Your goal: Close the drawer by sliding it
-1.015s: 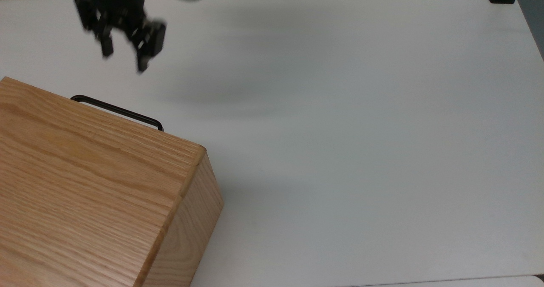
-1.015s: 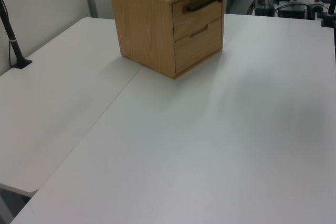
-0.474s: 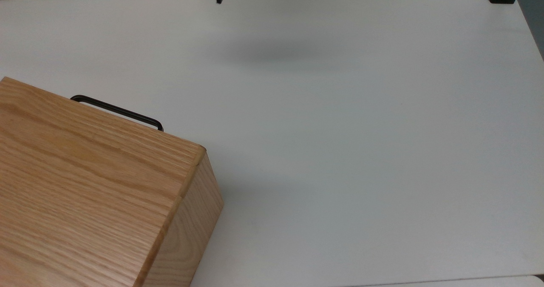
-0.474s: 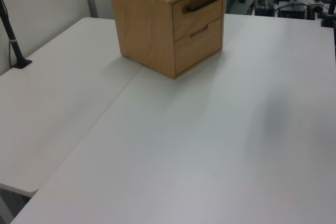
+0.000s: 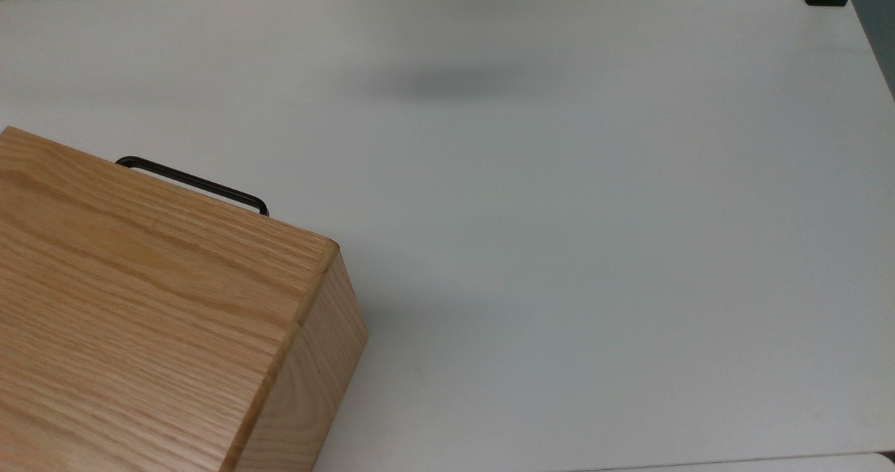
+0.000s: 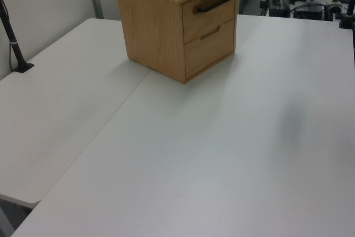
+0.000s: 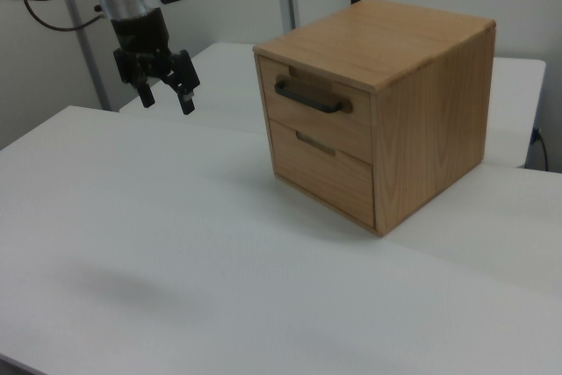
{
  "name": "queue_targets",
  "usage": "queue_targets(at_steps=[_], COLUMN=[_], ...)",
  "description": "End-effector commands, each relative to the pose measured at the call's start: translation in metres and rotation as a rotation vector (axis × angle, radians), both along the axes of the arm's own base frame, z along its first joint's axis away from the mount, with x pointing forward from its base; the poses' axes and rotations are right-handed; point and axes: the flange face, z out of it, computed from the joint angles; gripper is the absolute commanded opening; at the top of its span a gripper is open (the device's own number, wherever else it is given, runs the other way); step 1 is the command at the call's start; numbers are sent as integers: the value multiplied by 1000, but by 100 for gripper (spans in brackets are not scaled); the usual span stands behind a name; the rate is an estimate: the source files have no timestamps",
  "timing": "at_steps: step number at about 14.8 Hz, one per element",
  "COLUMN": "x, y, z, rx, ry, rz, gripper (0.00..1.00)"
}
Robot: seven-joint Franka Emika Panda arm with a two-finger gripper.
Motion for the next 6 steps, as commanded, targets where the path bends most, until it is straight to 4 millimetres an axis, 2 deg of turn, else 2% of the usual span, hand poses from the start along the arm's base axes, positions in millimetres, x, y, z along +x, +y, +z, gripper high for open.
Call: queue_targets(at_steps=[1, 6], x=[-8, -8], y=[-4, -3], z=[1, 3], rx=[5, 15], ry=[5, -3], rz=[103, 94], gripper=[100, 100])
